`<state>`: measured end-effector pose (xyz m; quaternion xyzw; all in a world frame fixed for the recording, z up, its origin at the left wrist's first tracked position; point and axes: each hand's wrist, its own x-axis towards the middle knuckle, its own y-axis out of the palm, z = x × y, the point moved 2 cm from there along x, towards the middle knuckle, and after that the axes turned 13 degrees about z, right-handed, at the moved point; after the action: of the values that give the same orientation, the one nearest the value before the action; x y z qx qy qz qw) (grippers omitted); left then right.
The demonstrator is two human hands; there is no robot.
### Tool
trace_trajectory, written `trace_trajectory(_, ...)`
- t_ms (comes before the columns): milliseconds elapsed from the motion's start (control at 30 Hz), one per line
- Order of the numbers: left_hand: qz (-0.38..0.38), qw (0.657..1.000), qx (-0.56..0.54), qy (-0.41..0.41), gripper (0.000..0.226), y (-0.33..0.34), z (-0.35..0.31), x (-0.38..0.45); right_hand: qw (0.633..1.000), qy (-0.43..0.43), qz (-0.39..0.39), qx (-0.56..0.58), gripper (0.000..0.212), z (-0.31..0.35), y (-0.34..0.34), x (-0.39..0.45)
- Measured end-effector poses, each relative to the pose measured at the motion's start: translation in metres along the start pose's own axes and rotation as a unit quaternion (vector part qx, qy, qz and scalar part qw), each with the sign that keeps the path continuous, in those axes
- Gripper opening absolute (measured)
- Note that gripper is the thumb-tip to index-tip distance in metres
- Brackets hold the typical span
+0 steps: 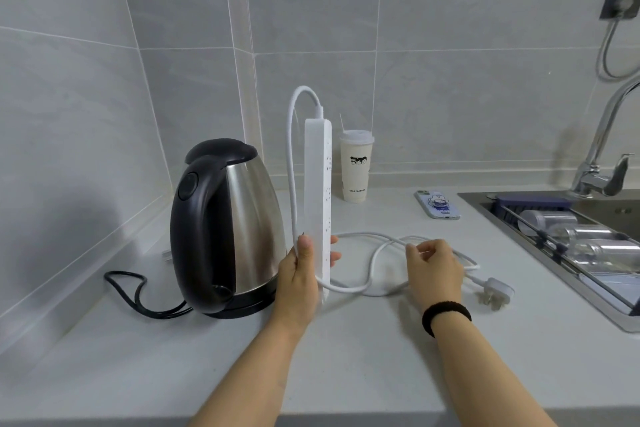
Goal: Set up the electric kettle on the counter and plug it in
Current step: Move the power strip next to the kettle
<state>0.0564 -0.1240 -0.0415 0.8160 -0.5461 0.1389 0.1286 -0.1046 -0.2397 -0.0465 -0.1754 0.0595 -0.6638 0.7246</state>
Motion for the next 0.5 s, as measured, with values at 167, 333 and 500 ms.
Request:
trace_trajectory(167, 0.019, 0.999, -0.030, -0.014, 0.075, -0.004, -0.007, -0.001, 0.984, 0.086, -0.158, -0.013, 0.058, -0.003, -0.025, 0.006)
trace_trajectory(333, 0.069, 0.992, -0.093, -0.042, 0.072, -0.002, -0.012, -0.004, 0.979, 0.131, -0.154, -0.019, 0.074, -0.008, -0.027, 0.008)
trace_trajectory(500, 0.078, 0.980, -0.169, -0.066, 0.071, -0.003, -0.014, -0.005, 0.981, 0.142, -0.047, -0.124, 0.066, -0.014, -0.026, 0.012)
